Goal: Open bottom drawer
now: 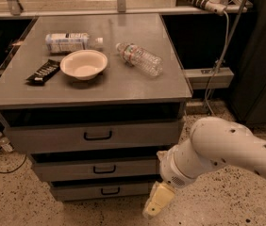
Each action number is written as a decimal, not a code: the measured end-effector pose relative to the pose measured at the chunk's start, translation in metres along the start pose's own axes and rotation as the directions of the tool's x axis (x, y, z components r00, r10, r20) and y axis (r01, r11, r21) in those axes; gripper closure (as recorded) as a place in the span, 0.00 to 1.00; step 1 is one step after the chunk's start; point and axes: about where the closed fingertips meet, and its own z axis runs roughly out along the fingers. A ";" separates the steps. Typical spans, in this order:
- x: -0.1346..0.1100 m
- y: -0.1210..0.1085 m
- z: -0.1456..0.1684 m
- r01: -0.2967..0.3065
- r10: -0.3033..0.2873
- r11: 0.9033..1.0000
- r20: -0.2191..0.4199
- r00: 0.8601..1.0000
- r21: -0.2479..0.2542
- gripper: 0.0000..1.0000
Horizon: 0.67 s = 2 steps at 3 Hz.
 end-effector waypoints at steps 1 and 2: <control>0.006 0.018 0.061 -0.004 0.004 0.998 -0.010 1.000 -0.069 0.00; 0.009 0.029 0.149 -0.013 0.012 0.991 -0.003 1.000 -0.135 0.00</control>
Offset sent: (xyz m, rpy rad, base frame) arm -0.0136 0.1318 -0.2327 0.0911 0.1656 0.0706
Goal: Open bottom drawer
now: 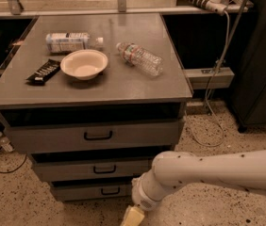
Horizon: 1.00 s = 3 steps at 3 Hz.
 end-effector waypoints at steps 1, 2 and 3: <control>-0.003 -0.005 0.076 -0.001 0.002 0.998 0.014 1.000 -0.069 0.00; 0.006 0.007 0.098 -0.022 0.023 0.993 0.008 1.000 -0.120 0.00; 0.006 0.007 0.098 -0.022 0.023 0.993 0.008 1.000 -0.120 0.00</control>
Offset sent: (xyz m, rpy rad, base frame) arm 0.0015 0.0358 -0.0575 0.0310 0.0466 0.0250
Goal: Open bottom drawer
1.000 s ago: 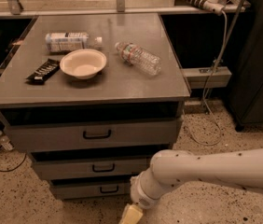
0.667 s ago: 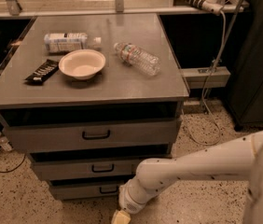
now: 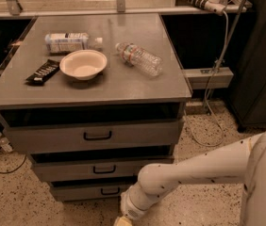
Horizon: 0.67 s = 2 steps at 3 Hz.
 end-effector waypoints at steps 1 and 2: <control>0.001 0.001 0.021 -0.014 0.014 1.000 0.001 1.000 -0.020 0.00; -0.007 -0.017 0.068 -0.025 0.026 1.000 0.043 0.999 -0.018 0.00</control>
Offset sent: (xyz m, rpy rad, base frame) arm 0.0000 0.0982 -0.1844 0.1585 0.1053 -0.1440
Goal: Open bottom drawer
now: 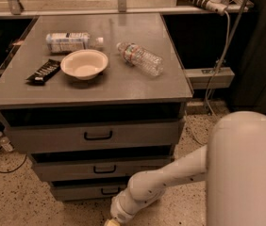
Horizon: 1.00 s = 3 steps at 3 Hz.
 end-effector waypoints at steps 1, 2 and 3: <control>-0.012 -0.031 0.058 -0.025 0.025 1.000 0.084 0.996 -0.001 0.00; -0.008 -0.045 0.117 -0.073 0.080 0.995 0.115 0.990 -0.064 0.00; 0.006 -0.040 0.138 -0.113 0.123 0.989 0.113 0.986 -0.091 0.00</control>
Offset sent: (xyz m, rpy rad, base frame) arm 0.0125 0.0982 -0.1837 0.1687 0.1931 -0.1040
